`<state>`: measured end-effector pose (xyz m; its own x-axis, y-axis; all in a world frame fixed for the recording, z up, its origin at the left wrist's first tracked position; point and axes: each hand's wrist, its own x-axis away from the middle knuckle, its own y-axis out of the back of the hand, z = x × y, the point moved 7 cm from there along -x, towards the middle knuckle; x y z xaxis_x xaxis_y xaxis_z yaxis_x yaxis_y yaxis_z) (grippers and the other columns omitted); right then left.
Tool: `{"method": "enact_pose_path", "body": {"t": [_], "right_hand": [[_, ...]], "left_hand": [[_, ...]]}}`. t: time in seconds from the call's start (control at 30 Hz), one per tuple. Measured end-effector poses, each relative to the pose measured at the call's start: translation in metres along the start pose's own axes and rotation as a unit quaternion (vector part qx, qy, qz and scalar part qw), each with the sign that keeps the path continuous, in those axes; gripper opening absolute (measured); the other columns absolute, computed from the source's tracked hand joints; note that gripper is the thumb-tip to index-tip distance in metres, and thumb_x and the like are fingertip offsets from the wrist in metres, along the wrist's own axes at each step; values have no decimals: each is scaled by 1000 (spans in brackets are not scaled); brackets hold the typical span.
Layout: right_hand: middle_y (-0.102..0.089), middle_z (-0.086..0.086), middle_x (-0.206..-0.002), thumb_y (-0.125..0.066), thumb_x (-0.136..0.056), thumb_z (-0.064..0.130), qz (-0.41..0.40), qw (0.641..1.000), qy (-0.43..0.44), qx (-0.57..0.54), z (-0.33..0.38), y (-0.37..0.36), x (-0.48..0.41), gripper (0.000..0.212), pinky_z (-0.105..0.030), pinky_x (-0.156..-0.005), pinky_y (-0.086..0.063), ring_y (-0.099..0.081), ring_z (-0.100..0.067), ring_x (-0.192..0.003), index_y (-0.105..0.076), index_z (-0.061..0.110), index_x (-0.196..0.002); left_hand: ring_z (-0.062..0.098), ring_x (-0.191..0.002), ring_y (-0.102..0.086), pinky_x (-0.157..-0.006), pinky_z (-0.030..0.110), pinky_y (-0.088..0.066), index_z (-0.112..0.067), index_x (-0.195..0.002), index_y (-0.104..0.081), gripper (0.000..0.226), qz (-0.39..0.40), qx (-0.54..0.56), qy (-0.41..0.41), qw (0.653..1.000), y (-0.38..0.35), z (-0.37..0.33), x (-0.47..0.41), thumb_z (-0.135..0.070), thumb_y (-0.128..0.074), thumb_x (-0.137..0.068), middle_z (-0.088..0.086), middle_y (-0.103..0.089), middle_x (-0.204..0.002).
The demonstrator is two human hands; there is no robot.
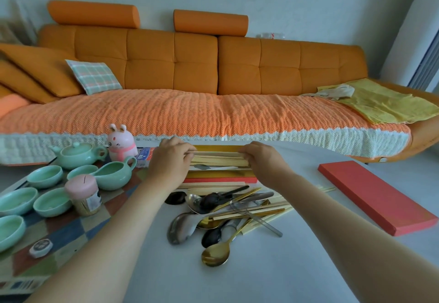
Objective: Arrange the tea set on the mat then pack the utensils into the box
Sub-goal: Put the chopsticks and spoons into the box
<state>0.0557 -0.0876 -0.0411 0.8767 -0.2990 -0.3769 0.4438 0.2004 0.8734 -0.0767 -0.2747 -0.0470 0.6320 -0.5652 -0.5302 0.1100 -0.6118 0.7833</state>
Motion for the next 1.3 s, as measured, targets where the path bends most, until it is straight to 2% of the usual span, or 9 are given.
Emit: {"method": "enact_pose_path", "body": {"t": [0.17, 0.47, 0.6, 0.7, 0.8, 0.9, 1.03, 1.17, 1.3], "right_hand": [[-66, -2, -120, -43, -102, 10, -10, 999, -48, 24, -5, -12, -27, 34, -37, -83, -54, -63, -25, -101, -68, 21, -123], [-68, 1, -112, -44, -98, 12, 53, 991, -117, 42, -21, -42, -55, 38, -34, -74, -57, -63, -20, -84, -70, 34, -115], [-67, 1, -114, -43, -98, 12, 61, 992, -110, 18, -21, -41, -54, 37, -29, -67, -50, -56, -13, -71, -69, 30, -118], [-67, 4, -121, -45, -99, 15, 76, 994, -72, 9, -10, -39, -48, 33, -35, -87, -54, -61, -15, -86, -71, 29, -115], [-69, 4, -118, -49, -97, 14, 51, 998, -26, 32, 2, -26, -44, 31, -40, -102, -45, -62, -18, -106, -73, 28, -111], [-69, 6, -108, -54, -94, 12, 20, 1000, 23, 1, 17, -10, -35, 26, -33, -90, -51, -61, -13, -95, -75, 25, -104], [-71, 8, -96, -56, -88, 9, 20, 997, 75, -28, 36, -5, -16, 26, -31, -77, -54, -57, -7, -79, -77, 23, -96], [-71, 12, -100, -54, -91, 16, 94, 994, 57, -7, 43, -15, 2, 28, -30, -78, -54, -59, -7, -84, -75, 31, -99], [-68, 10, -118, -51, -95, 16, 161, 983, 45, 72, 37, -28, 20, 33, -34, -87, -55, -62, -13, -105, -70, 35, -116]], "left_hand": [[24, -127, -40, -104, 40, -35, -19, -141, -51, 44, 56, -51, -53, 996, -15, -4, -7, -36, -48, -100, -1, -52, -136], [17, -147, -21, -119, 43, -14, -25, -153, -30, 73, 247, -94, -35, 964, -57, 8, -6, -68, -18, -96, -6, -25, -161], [18, -144, -28, -116, 44, -18, -26, -150, -39, 77, 269, -95, -26, 958, -60, 8, -7, -72, -14, -93, -5, -34, -158], [18, -143, -29, -116, 43, -18, -25, -149, -40, 73, 262, -93, -24, 960, -56, 4, -6, -70, -17, -95, -5, -36, -157], [18, -143, -29, -116, 41, -21, -23, -149, -39, 65, 234, -75, -34, 969, -47, -6, -5, -62, -27, -99, -4, -36, -156], [18, -130, -40, -108, 37, -31, -20, -136, -54, 47, 150, -51, -76, 985, -31, -23, -6, -48, -44, -99, -4, -50, -138], [18, -96, -52, -87, 37, -44, -18, -99, -66, 11, 54, -6, -146, 988, -12, -48, 2, -23, -57, -94, -5, -59, -97], [17, -84, -56, -67, 28, -38, -18, -88, -65, 11, 70, -5, -143, 987, -6, -54, 16, -17, -54, -92, -7, -61, -86], [15, -88, -59, -66, 27, -40, -23, -95, -68, 18, 126, -14, -110, 986, -7, -50, 32, -22, -51, -96, -10, -64, -94]]}}
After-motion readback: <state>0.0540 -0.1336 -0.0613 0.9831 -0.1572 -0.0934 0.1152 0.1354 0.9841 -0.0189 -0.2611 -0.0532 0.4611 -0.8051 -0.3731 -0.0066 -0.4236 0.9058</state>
